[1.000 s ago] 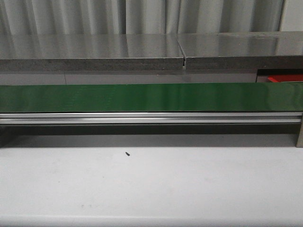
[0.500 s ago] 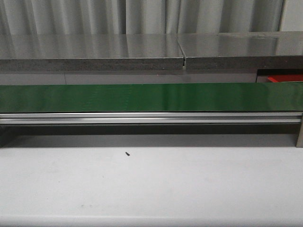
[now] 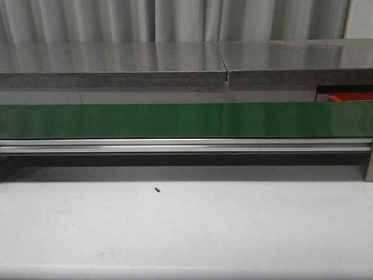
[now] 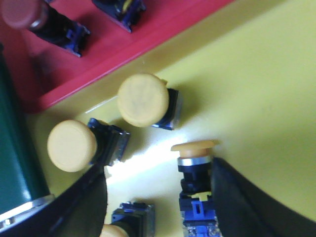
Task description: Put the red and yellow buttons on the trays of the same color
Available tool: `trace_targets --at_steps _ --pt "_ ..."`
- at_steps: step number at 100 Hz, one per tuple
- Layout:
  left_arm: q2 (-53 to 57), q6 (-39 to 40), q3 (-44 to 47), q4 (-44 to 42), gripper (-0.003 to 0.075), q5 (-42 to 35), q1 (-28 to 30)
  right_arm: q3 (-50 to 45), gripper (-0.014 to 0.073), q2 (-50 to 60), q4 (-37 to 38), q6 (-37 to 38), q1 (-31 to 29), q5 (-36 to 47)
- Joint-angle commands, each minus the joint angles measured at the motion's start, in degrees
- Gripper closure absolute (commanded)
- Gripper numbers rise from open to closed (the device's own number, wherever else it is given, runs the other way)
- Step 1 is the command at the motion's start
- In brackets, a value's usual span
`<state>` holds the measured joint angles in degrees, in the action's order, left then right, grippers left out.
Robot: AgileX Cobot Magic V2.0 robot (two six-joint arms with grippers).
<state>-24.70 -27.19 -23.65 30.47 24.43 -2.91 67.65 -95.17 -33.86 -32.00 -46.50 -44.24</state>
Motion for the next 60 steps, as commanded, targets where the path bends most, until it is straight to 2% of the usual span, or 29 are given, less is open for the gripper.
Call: trace_targets --at_steps 1,11,23,43,60 --pt "-0.20 0.02 -1.54 1.43 0.0739 -3.85 -0.48 1.24 0.0127 5.61 -3.37 -0.57 0.06 1.12" --pt "-0.20 0.02 -1.54 1.43 0.0739 -3.85 -0.48 1.24 0.0127 9.50 -5.11 -1.15 1.62 1.25" --pt "-0.20 0.02 -1.54 1.43 0.0739 -3.85 -0.48 1.24 0.0127 14.33 -5.25 -3.76 6.46 3.35" --pt "-0.20 0.02 -1.54 1.43 0.0739 -3.85 -0.48 1.05 0.0127 23.11 -4.69 -7.94 19.04 6.16" --pt "-0.20 0.02 -1.54 1.43 0.0739 -3.85 -0.48 -1.49 0.0127 30.14 -0.52 -8.07 29.08 8.65"
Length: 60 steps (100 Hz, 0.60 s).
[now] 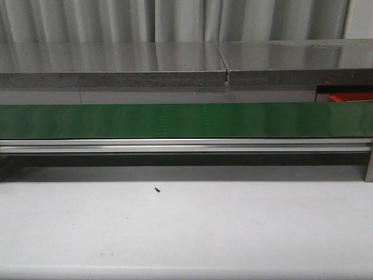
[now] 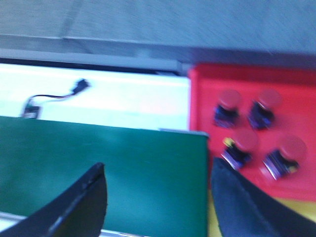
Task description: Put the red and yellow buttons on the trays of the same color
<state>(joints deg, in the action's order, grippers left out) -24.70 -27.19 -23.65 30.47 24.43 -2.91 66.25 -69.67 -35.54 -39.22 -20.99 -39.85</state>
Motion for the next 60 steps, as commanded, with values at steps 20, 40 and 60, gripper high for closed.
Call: trace_targets --at_steps 20,40,60 --pt "-0.20 0.02 -1.54 1.43 0.0739 -3.85 -0.48 -9.54 0.0130 13.77 3.74 -1.17 10.06 7.83" --pt "-0.20 0.02 -1.54 1.43 0.0739 -3.85 -0.48 -20.94 0.0274 24.98 3.74 -2.63 11.79 7.86" --pt "-0.20 0.02 -1.54 1.43 0.0739 -3.85 -0.48 -28.69 0.0542 34.32 3.63 -2.69 11.79 6.95"
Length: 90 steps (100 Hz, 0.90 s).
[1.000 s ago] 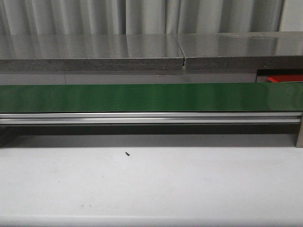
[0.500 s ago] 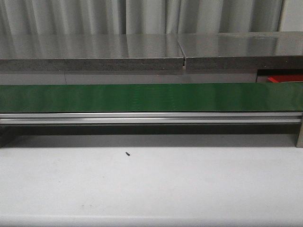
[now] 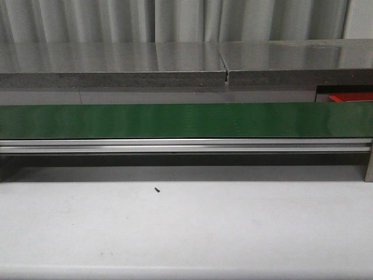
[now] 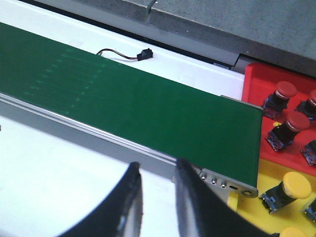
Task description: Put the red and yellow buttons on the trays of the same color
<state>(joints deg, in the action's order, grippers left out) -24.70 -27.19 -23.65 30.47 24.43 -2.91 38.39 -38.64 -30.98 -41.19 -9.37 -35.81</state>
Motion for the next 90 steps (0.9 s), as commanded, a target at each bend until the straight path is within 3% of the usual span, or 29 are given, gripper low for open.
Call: trace_targets --at_steps 1,8,90 --pt "-0.20 0.02 -1.54 1.43 0.0739 -3.85 -0.48 -1.17 0.0564 3.76 -0.93 -0.72 0.17 2.91" --pt "-0.20 0.02 -1.54 1.43 0.0739 -3.85 -0.48 -2.45 0.0670 5.64 -1.01 -0.72 0.17 2.91" --pt "-0.20 0.02 -1.54 1.43 0.0739 -3.85 -0.48 -3.09 0.0662 6.92 -1.97 -0.66 0.17 1.64"
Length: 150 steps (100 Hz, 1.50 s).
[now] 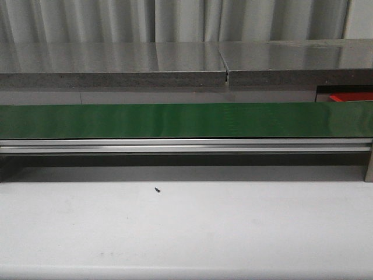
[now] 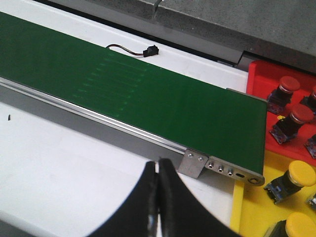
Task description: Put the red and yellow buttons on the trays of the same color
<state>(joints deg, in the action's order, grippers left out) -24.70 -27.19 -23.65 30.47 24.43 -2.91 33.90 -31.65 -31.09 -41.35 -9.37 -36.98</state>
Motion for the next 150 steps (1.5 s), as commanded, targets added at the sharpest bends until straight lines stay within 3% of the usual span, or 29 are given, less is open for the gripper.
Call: trace_targets --at_steps 1,28,49,61,75,94,123,150 --pt "-0.20 0.02 -1.54 1.43 0.0739 -3.85 -0.48 1.40 0.0662 -0.06 -1.86 -0.51 0.17 2.81" --pt "-0.20 0.02 -1.54 1.43 0.0739 -3.85 -0.48 0.51 0.0662 -0.06 -1.92 -0.44 0.18 4.55" --pt "-0.20 0.02 -1.54 1.43 0.0739 -3.85 -0.48 -3.14 0.0662 5.17 1.89 1.87 4.39 11.30" --pt "-0.20 0.02 -1.54 1.43 0.0739 -3.85 -0.48 -6.49 0.0662 10.34 10.89 10.30 5.93 14.81" --pt "-0.20 0.02 -1.54 1.43 0.0739 -3.85 -0.48 -13.38 0.0662 17.29 23.61 25.50 6.98 20.13" --pt "-0.20 0.02 -1.54 1.43 0.0739 -3.85 -0.48 -23.18 0.0662 25.76 32.22 36.77 7.32 28.03" --pt "-0.20 0.02 -1.54 1.43 0.0739 -3.85 -0.48 -34.25 0.0662 31.87 32.63 37.45 7.37 35.44" --pt "-0.20 0.02 -1.54 1.43 0.0739 -3.85 -0.48 -35.46 0.0662 32.87 32.68 37.56 8.11 35.80"
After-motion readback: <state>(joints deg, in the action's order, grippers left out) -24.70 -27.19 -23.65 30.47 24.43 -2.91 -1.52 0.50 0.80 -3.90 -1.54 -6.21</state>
